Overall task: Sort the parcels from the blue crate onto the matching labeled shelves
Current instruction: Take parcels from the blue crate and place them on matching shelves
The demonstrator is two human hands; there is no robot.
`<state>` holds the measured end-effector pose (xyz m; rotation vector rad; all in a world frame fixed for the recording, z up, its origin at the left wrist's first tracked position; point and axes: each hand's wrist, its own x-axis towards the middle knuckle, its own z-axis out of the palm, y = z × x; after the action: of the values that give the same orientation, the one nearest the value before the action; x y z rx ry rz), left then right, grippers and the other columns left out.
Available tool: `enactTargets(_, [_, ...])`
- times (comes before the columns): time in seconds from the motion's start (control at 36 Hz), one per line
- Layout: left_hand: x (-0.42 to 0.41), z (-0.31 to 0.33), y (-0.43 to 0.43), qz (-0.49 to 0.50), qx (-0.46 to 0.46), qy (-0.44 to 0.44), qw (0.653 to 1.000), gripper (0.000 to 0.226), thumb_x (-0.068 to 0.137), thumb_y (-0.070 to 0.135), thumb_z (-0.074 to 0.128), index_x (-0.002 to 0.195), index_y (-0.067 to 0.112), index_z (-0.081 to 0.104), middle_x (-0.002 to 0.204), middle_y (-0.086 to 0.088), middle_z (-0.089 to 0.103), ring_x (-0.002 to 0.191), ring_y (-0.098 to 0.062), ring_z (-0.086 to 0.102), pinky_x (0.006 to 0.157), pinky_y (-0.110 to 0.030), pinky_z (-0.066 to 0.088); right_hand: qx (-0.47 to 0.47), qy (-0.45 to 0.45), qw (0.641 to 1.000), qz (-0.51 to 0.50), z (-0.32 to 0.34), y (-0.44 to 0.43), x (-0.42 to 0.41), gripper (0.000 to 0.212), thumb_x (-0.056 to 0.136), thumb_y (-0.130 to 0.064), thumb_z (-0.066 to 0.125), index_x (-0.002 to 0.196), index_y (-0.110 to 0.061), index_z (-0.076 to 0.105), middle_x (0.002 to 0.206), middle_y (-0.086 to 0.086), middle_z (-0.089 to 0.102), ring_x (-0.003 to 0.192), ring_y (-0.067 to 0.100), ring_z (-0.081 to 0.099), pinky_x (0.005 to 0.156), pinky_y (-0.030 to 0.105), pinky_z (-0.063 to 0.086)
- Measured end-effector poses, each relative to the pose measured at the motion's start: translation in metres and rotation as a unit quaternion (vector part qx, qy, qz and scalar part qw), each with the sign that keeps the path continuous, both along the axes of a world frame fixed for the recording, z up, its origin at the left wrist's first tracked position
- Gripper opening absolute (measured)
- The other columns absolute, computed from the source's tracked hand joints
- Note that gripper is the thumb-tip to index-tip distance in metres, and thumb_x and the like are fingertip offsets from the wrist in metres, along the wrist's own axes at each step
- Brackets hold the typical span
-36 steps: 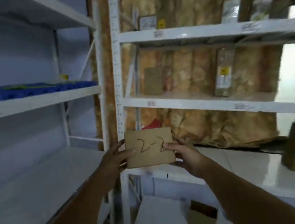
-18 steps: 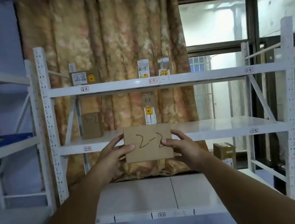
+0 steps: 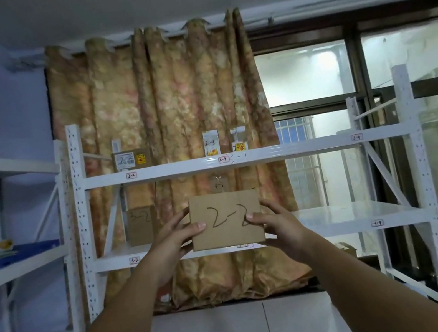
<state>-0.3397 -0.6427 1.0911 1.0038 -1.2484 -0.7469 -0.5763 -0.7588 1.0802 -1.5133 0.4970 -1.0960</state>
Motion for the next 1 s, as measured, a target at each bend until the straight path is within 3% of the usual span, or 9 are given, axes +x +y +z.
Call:
enactTargets(0.22, [0.017, 0.002, 0.011, 0.008, -0.011, 0.027, 1.0, 0.104, 0.028, 0.049, 0.103, 0.122, 0.036, 0.061, 0.119, 0.006, 0.075, 0.107, -0.019, 0.073, 0.104, -0.045, 0.051, -0.015, -0.001, 1.0, 0.013, 0.007, 0.007, 0.021, 0.072, 0.062, -0.034, 0.092, 0.127, -0.037, 0.062, 0.119, 0.004, 0.076, 0.109, 0.027, 0.072, 0.091, 0.046, 0.059])
enactTargets(0.33, [0.03, 0.002, 0.015, 0.031, -0.017, 0.05, 0.998, 0.087, 0.064, 0.026, 0.091, 0.142, 0.023, 0.054, 0.12, 0.003, 0.075, 0.111, -0.024, 0.071, 0.106, -0.047, 0.05, -0.022, 0.003, 0.999, 0.027, 0.009, 0.008, 0.038, 0.071, 0.066, -0.031, 0.092, 0.131, -0.035, 0.061, 0.117, 0.003, 0.076, 0.106, 0.025, 0.074, 0.081, 0.039, 0.057])
enactTargets(0.44, [0.05, 0.0, 0.021, 0.055, -0.01, 0.072, 0.996, 0.067, 0.08, 0.011, 0.083, 0.139, 0.022, 0.054, 0.116, 0.001, 0.076, 0.109, -0.024, 0.071, 0.097, -0.041, 0.054, -0.01, 0.001, 0.999, 0.045, 0.009, 0.007, 0.067, 0.053, 0.08, -0.021, 0.086, 0.124, -0.037, 0.061, 0.108, -0.001, 0.079, 0.104, 0.023, 0.074, 0.077, 0.035, 0.055])
enactTargets(0.56, [0.091, 0.001, 0.019, 0.066, -0.018, 0.073, 0.995, 0.112, 0.043, 0.035, 0.104, 0.142, 0.022, 0.054, 0.121, 0.001, 0.075, 0.109, -0.024, 0.073, 0.093, -0.04, 0.056, -0.012, 0.007, 0.998, 0.064, 0.012, 0.003, 0.106, 0.052, 0.081, -0.019, 0.085, 0.124, -0.037, 0.061, 0.11, 0.001, 0.079, 0.104, 0.022, 0.075, 0.08, 0.035, 0.055])
enactTargets(0.67, [0.133, 0.013, 0.01, 0.076, -0.039, 0.061, 0.994, 0.068, 0.063, 0.023, 0.093, 0.124, 0.028, 0.063, 0.113, -0.001, 0.078, 0.102, -0.022, 0.074, 0.083, -0.033, 0.056, -0.023, -0.003, 0.998, 0.058, 0.026, -0.008, 0.153, 0.055, 0.078, -0.018, 0.089, 0.123, -0.036, 0.063, 0.111, 0.003, 0.079, 0.106, 0.025, 0.074, 0.084, 0.04, 0.056])
enactTargets(0.78, [0.186, 0.028, -0.008, 0.086, -0.081, 0.074, 0.99, 0.069, 0.06, 0.028, 0.095, 0.122, 0.031, 0.065, 0.114, 0.0, 0.077, 0.108, -0.025, 0.072, 0.097, -0.043, 0.055, -0.04, -0.027, 0.998, 0.042, 0.049, -0.021, 0.212, 0.053, 0.079, -0.016, 0.087, 0.123, -0.034, 0.063, 0.107, 0.001, 0.079, 0.105, 0.023, 0.073, 0.081, 0.038, 0.057])
enactTargets(0.83, [0.212, 0.035, -0.018, 0.11, -0.101, 0.086, 0.985, 0.042, 0.078, 0.013, 0.086, 0.111, 0.03, 0.067, 0.105, 0.001, 0.079, 0.103, -0.023, 0.072, 0.093, -0.039, 0.055, -0.055, -0.037, 0.997, 0.037, 0.057, -0.023, 0.243, 0.048, 0.081, -0.015, 0.084, 0.122, -0.031, 0.065, 0.103, -0.002, 0.08, 0.103, 0.021, 0.074, 0.079, 0.037, 0.057])
enactTargets(0.92, [0.25, 0.046, -0.034, 0.142, -0.127, 0.091, 0.977, 0.03, 0.086, 0.007, 0.077, 0.107, 0.027, 0.069, 0.102, 0.004, 0.078, 0.097, -0.016, 0.073, 0.075, -0.025, 0.057, -0.058, -0.065, 0.996, 0.034, 0.065, -0.029, 0.289, 0.045, 0.082, -0.016, 0.085, 0.12, -0.028, 0.065, 0.104, -0.001, 0.079, 0.103, 0.021, 0.073, 0.079, 0.034, 0.057])
enactTargets(1.0, [0.287, 0.054, -0.051, 0.18, -0.148, 0.07, 0.97, 0.027, 0.088, 0.017, 0.078, 0.114, 0.024, 0.073, 0.107, 0.001, 0.078, 0.104, -0.019, 0.072, 0.084, -0.028, 0.056, -0.046, -0.083, 0.995, 0.021, 0.074, -0.037, 0.331, 0.053, 0.082, -0.02, 0.085, 0.128, -0.019, 0.058, 0.117, 0.005, 0.073, 0.105, 0.02, 0.072, 0.079, 0.033, 0.057])
